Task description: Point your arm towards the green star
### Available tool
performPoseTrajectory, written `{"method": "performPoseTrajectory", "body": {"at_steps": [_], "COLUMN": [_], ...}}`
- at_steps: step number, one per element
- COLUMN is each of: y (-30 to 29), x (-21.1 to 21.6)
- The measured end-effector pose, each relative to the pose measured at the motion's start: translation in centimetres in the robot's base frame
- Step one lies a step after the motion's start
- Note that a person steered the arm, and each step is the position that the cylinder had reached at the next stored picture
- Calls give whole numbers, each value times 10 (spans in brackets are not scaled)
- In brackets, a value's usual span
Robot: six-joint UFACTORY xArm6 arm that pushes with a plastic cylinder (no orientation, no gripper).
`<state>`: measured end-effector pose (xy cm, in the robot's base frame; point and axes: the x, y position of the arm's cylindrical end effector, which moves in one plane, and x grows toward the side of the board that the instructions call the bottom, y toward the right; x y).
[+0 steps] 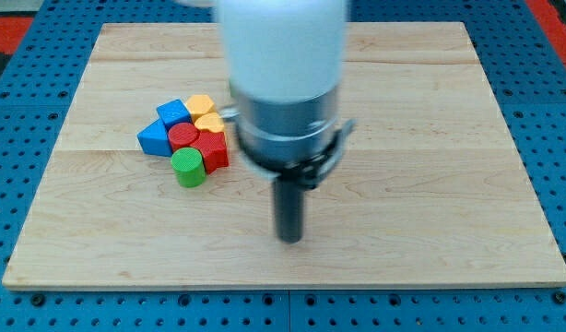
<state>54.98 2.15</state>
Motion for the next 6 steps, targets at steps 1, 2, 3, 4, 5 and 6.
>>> {"method": "performPoseTrajectory", "body": {"at_steps": [1, 2, 3, 4, 5, 6], "y": [48, 69, 64, 59, 31, -15], "x": [-41, -96, -158, -225, -287, -298]}}
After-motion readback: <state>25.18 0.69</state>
